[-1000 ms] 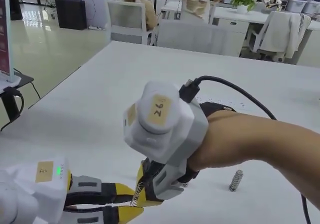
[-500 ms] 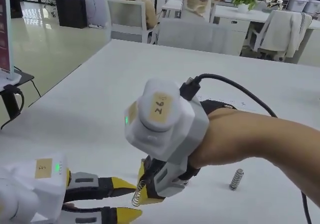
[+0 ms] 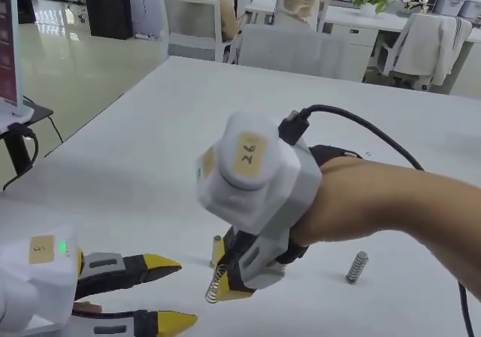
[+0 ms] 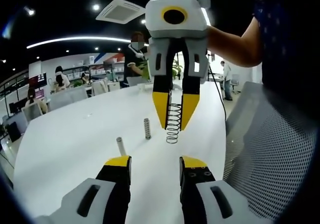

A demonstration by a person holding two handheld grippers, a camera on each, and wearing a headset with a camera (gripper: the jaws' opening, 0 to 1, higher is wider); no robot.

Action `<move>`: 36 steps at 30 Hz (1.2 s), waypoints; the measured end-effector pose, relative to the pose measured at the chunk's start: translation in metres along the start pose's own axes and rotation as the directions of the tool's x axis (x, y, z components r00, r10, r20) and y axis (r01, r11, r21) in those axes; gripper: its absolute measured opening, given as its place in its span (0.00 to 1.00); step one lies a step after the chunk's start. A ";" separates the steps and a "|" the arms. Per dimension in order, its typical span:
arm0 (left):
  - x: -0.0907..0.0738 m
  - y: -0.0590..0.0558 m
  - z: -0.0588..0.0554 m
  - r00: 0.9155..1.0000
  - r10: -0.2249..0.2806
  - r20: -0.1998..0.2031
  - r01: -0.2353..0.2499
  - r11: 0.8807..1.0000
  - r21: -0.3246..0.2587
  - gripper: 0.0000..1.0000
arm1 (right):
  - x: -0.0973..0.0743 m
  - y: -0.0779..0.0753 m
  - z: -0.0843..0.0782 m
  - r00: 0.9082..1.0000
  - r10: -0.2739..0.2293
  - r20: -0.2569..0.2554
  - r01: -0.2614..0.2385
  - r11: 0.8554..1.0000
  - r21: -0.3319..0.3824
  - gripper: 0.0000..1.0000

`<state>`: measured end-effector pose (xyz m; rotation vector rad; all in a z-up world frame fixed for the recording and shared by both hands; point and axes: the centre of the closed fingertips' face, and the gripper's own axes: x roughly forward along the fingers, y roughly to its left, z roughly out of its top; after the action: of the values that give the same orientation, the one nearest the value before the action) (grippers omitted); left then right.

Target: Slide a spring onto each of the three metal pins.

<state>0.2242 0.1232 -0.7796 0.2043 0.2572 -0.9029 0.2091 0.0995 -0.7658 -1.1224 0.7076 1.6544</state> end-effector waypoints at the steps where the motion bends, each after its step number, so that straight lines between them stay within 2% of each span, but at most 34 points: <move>1: 0.000 0.001 0.000 1.000 0.003 0.000 -0.003 1.000 0.000 0.33 | 0.000 -0.001 -0.001 1.000 -0.001 -0.001 0.001 1.000 0.002 0.09; 17: -0.004 0.005 -0.005 0.999 0.043 -0.001 -0.043 0.999 -0.017 0.42 | -0.009 -0.008 -0.013 1.000 -0.011 -0.018 0.012 0.999 0.033 0.09; 26: -0.006 0.008 -0.013 0.998 0.062 -0.012 -0.062 0.998 -0.030 0.47 | -0.018 -0.018 -0.021 0.999 -0.034 -0.027 0.036 0.998 0.056 0.09; 36: -0.007 0.007 -0.015 0.997 0.073 -0.009 -0.073 0.996 -0.045 0.49 | -0.028 -0.039 -0.026 0.997 -0.068 -0.027 0.070 0.994 0.078 0.09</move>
<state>0.2237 0.1375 -0.7915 0.1738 0.2756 -0.8233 0.2567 0.0802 -0.7489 -1.1000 0.7357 1.5442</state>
